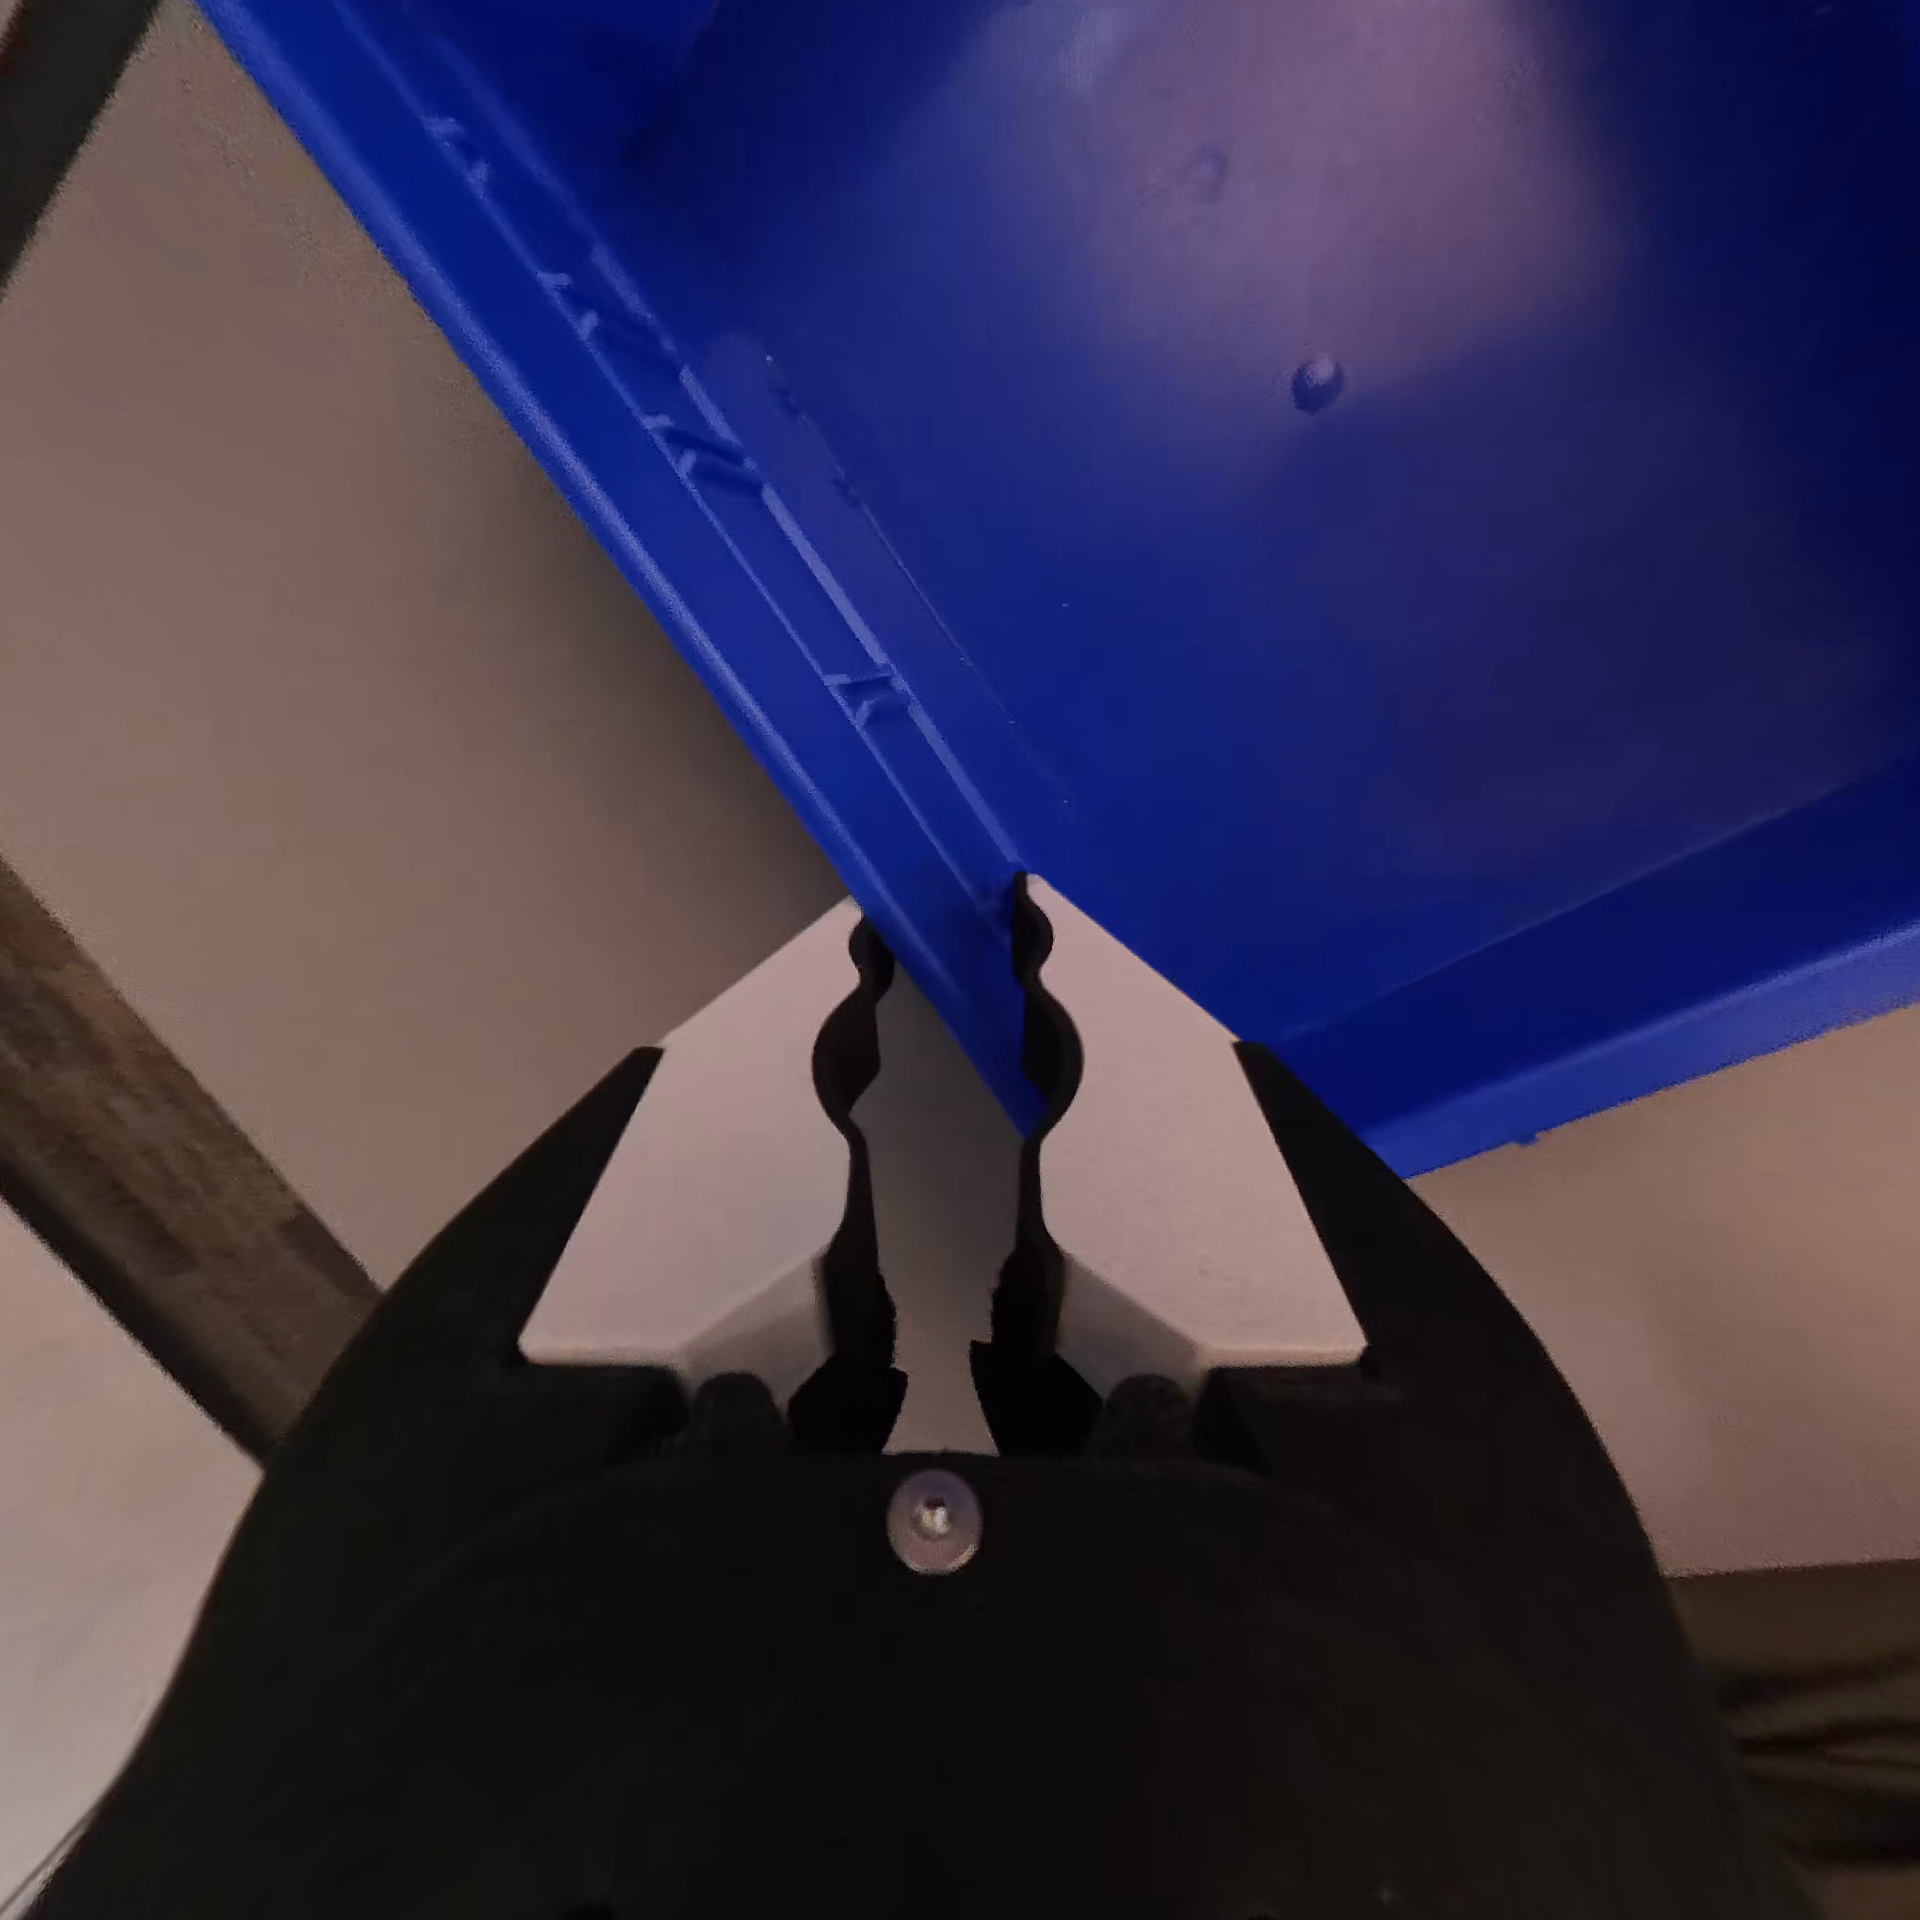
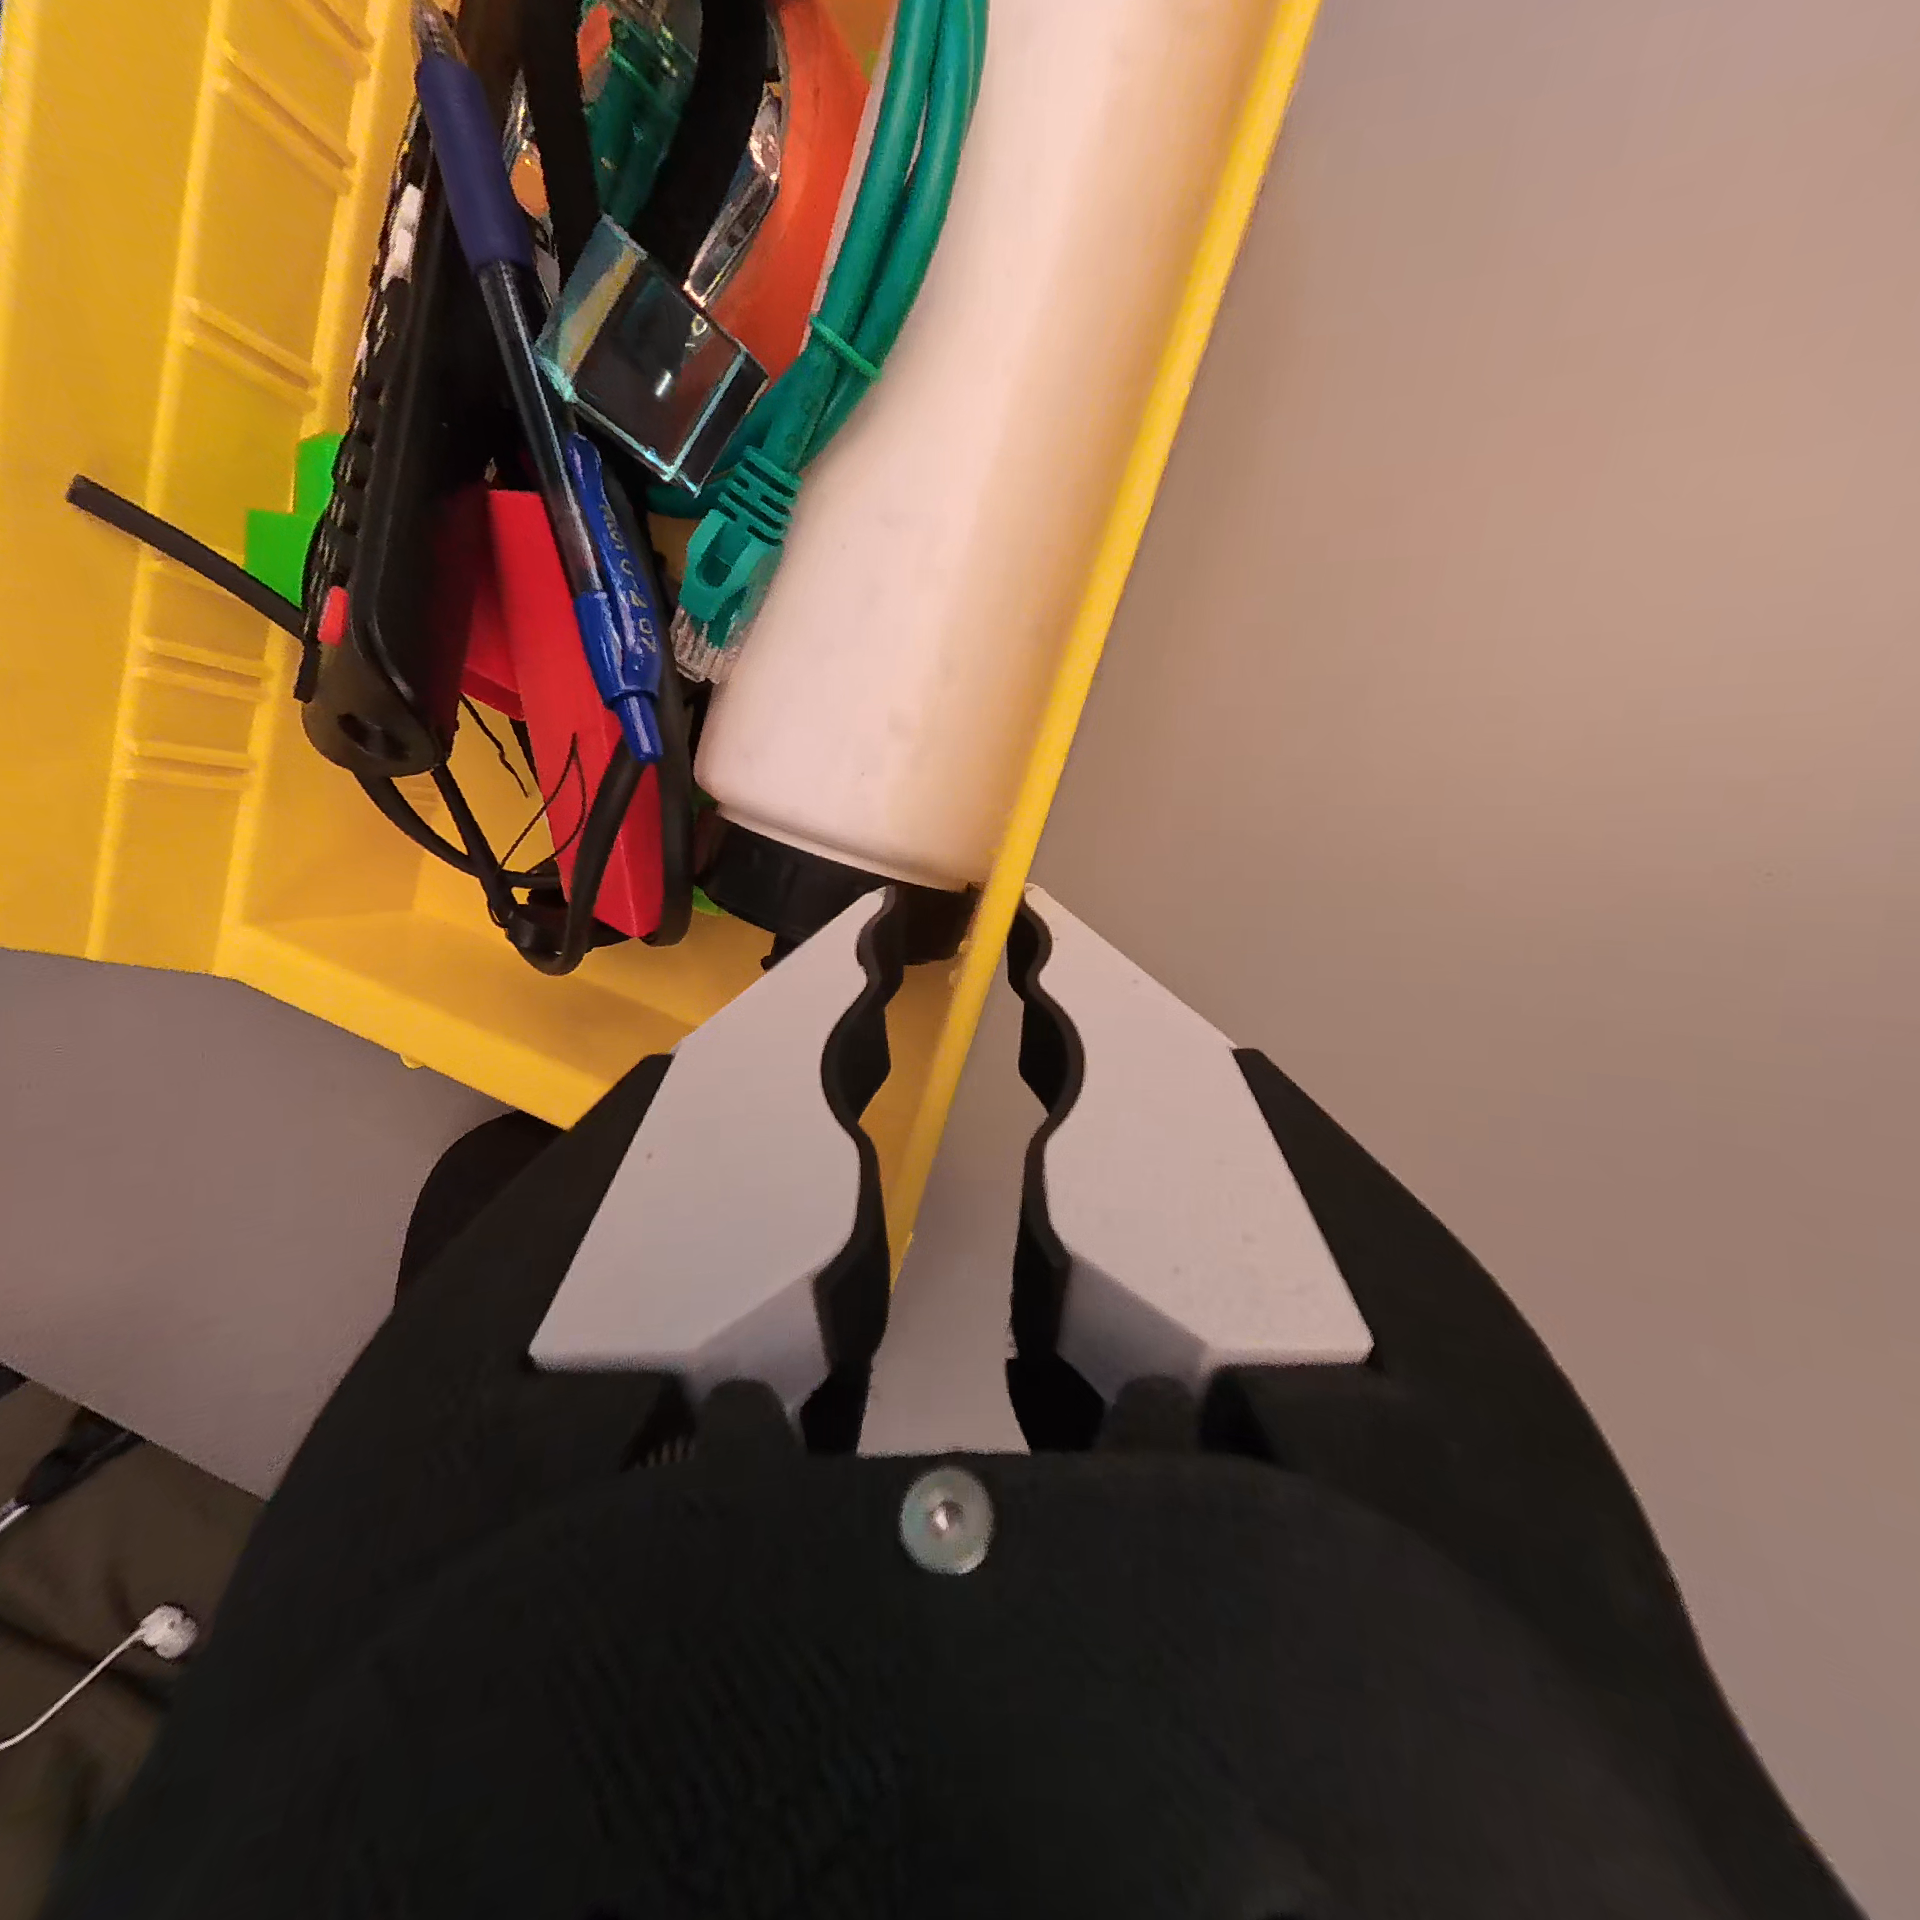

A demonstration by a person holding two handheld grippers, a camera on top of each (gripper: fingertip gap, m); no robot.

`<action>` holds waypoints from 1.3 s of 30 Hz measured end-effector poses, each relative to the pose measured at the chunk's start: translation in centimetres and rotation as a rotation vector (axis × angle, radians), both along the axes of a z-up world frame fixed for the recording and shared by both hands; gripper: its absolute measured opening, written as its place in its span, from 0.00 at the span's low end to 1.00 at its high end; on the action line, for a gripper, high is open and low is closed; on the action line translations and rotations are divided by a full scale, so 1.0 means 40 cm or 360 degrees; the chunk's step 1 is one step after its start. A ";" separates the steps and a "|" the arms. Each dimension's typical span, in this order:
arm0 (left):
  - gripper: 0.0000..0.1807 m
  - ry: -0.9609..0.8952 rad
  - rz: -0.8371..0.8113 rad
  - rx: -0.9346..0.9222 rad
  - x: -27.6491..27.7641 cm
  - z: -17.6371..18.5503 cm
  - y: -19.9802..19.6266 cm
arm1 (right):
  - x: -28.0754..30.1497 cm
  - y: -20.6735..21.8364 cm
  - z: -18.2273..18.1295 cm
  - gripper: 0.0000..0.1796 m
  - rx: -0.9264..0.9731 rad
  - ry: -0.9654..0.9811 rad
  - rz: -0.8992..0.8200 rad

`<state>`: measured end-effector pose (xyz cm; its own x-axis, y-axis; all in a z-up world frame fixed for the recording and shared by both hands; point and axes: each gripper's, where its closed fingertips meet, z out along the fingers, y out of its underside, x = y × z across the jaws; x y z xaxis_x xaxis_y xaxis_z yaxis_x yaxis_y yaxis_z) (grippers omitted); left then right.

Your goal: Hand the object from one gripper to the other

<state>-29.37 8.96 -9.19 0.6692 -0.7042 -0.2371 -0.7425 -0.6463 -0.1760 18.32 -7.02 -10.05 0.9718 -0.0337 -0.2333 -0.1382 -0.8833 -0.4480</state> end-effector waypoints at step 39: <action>0.30 -0.0199 -0.0220 0.0790 0.060 0.289 -0.054 | -0.627 0.379 0.209 0.33 0.0567 -0.0065 0.0267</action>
